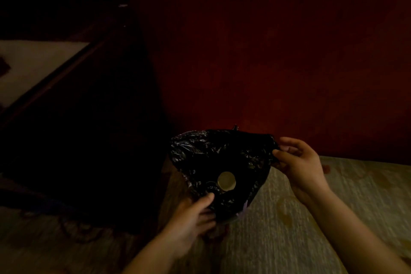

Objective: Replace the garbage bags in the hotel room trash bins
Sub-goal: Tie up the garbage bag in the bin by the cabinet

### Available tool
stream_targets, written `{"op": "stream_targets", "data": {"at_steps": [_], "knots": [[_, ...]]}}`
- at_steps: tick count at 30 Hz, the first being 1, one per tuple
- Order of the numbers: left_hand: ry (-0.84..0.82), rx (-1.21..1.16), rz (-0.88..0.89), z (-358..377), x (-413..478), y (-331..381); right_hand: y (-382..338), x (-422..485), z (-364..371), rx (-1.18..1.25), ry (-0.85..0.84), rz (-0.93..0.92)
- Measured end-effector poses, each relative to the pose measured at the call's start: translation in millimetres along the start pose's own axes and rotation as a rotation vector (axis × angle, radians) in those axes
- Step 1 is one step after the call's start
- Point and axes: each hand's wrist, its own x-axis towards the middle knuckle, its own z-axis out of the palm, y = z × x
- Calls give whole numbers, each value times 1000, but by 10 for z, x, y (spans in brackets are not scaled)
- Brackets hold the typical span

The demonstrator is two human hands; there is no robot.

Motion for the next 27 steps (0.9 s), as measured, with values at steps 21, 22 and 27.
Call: {"op": "stream_targets", "data": {"at_steps": [21,22,27], "knots": [[254,-286,279,122,-274,132,-266,413,212,-899,-416,-40],[270,-281,295,100,-287,154,-236,445,262,-981,-451,-41],[233,-296,243,44,-357,129,-32,409,239,-909,-448,6]]}}
